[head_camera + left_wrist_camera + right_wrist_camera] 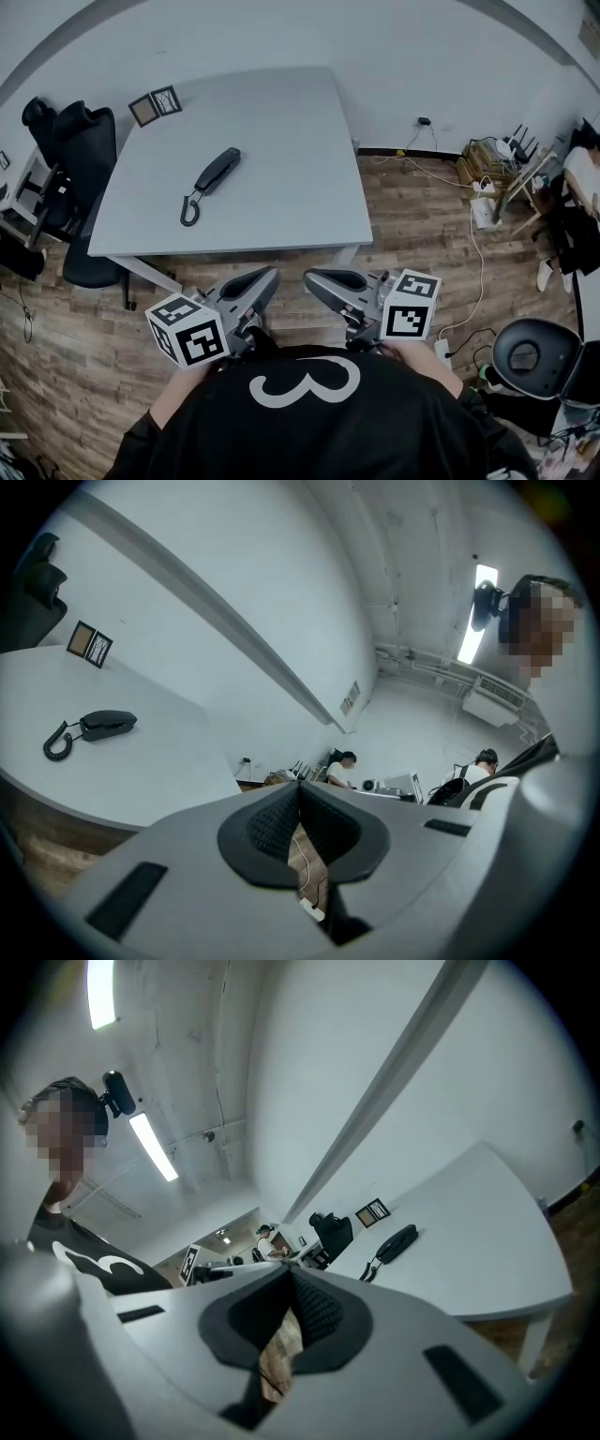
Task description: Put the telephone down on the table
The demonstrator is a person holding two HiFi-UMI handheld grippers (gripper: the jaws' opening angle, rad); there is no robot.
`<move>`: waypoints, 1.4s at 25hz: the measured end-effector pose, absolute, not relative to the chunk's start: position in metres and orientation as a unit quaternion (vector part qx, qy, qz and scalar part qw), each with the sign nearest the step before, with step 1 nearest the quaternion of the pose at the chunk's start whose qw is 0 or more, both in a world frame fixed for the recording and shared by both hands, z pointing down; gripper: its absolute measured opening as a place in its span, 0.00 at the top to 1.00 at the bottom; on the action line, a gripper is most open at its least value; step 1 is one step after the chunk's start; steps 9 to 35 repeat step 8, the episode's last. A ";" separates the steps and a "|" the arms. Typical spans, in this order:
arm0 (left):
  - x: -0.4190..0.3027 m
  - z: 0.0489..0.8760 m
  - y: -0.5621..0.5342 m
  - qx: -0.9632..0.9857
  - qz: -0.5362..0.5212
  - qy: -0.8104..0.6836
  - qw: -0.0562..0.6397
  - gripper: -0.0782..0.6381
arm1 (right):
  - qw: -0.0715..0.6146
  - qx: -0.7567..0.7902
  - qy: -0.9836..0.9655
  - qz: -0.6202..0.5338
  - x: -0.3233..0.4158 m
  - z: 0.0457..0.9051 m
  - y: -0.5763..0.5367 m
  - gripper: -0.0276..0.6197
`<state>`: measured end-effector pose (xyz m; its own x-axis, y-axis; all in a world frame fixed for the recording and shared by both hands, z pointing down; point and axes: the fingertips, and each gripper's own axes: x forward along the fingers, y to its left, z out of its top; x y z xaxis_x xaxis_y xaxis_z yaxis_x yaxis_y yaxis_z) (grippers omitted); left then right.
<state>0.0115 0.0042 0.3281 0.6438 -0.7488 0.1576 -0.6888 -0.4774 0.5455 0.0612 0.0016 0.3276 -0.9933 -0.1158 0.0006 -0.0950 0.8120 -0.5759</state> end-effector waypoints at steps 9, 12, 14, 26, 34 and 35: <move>0.017 0.333 0.001 0.858 -0.043 -0.418 0.294 0.87 | 0.024 -0.057 0.950 -0.307 0.066 0.330 -0.001 0.94; 0.017 0.333 0.001 0.858 -0.043 -0.418 0.294 0.87 | 0.024 -0.057 0.950 -0.307 0.066 0.330 -0.001 0.94; 0.017 0.333 0.001 0.858 -0.043 -0.418 0.294 0.87 | 0.024 -0.057 0.950 -0.307 0.066 0.330 -0.001 0.94; 0.017 0.333 0.001 0.858 -0.043 -0.418 0.294 0.87 | 0.024 -0.057 0.950 -0.307 0.066 0.330 -0.001 0.94; 0.017 0.333 0.001 0.858 -0.043 -0.418 0.294 0.87 | 0.024 -0.057 0.950 -0.307 0.066 0.330 -0.001 0.94; 0.017 0.333 0.001 0.858 -0.043 -0.418 0.294 0.87 | 0.024 -0.057 0.950 -0.307 0.066 0.330 -0.001 0.94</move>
